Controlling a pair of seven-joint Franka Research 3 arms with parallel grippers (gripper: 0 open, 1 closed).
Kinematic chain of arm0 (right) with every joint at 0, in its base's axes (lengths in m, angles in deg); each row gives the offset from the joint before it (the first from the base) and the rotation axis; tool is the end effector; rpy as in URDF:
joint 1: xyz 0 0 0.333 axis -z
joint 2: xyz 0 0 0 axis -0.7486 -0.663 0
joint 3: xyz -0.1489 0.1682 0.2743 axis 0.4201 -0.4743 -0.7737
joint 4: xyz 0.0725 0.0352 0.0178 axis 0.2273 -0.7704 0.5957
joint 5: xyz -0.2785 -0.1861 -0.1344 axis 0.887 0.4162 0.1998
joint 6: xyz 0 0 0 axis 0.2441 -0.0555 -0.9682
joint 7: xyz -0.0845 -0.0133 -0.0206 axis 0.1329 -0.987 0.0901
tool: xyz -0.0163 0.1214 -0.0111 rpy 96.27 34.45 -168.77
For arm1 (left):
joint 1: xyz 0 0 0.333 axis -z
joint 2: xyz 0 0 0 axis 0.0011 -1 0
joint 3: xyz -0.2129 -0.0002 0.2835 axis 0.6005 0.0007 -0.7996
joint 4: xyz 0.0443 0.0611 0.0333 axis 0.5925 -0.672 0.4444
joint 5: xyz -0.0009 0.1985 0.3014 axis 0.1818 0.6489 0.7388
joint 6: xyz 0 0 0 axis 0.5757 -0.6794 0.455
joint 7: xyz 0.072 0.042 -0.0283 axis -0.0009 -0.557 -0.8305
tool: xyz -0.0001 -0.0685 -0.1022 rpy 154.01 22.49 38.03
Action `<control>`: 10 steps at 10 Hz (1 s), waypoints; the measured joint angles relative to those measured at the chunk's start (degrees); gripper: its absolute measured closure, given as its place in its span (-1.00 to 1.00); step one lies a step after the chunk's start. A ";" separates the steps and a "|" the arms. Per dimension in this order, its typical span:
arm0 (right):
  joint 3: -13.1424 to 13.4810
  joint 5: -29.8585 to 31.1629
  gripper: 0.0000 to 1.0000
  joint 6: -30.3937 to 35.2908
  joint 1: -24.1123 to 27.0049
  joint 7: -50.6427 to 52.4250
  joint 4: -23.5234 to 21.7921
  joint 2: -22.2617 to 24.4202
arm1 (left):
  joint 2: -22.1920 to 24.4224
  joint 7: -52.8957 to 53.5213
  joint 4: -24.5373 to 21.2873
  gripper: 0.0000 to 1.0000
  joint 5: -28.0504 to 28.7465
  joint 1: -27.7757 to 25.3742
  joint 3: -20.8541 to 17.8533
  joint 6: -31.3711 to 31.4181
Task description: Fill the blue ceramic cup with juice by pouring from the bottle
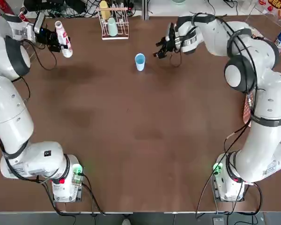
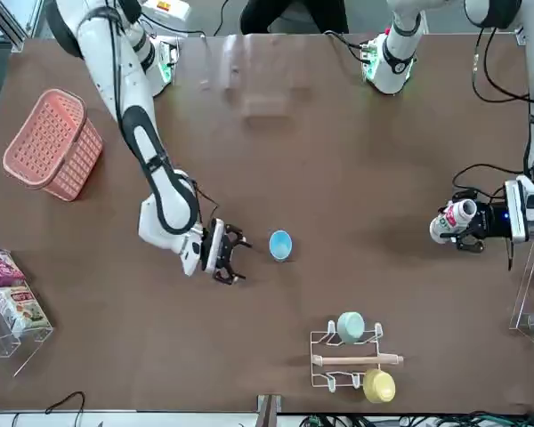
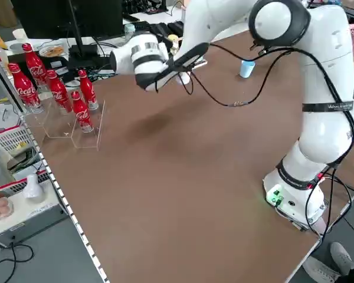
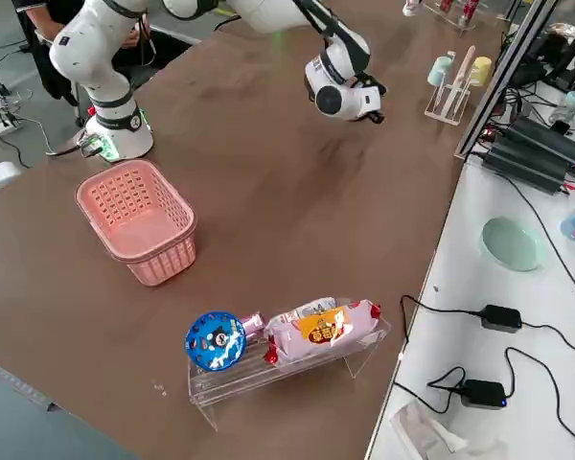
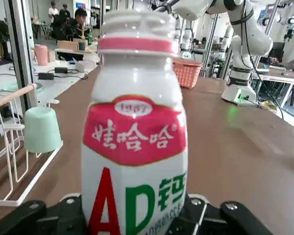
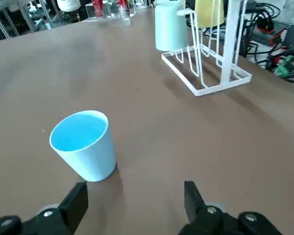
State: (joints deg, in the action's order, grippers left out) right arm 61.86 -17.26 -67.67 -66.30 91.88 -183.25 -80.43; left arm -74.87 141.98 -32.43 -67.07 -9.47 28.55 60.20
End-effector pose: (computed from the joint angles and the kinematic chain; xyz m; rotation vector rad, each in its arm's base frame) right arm 0.6381 0.3012 0.2487 -1.8973 -1.3850 -0.8831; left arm 0.6008 0.1342 0.3080 1.4164 -1.3425 0.9698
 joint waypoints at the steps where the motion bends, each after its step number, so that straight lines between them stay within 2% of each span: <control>1: 0.10 6.75 -0.88 -0.30 1.72 -4.52 -0.43 1.89 | -2.45 2.17 0.34 -0.16 -0.50 -3.29 3.04 -0.18; 2: 0.17 12.01 -0.99 -0.34 3.22 -7.90 -0.75 3.40 | -4.78 3.70 0.66 -0.16 -0.71 -6.26 5.86 -0.18; 3: 0.23 16.90 -1.00 -0.58 4.31 -11.67 -0.84 4.25 | -6.60 4.37 0.91 -0.16 -0.82 -8.03 7.15 -0.19; 5: 0.35 28.05 -1.00 -1.57 5.85 -22.44 -0.61 5.29 | -9.51 6.72 1.36 -0.16 -0.93 -9.41 7.35 0.02; 8: 0.14 54.77 -1.00 -0.23 9.38 -54.41 3.18 6.64 | -12.67 12.04 1.82 -0.16 -1.16 -9.87 7.36 2.06; 10: -0.32 63.54 -1.00 1.60 11.79 -72.73 6.54 6.76 | -13.67 15.96 1.89 -0.16 -1.16 -10.82 7.33 3.41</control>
State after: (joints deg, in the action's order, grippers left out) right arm 61.53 46.28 -66.07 -54.50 19.14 -176.71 -73.66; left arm -88.54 157.93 -30.54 -68.23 -20.30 35.88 63.61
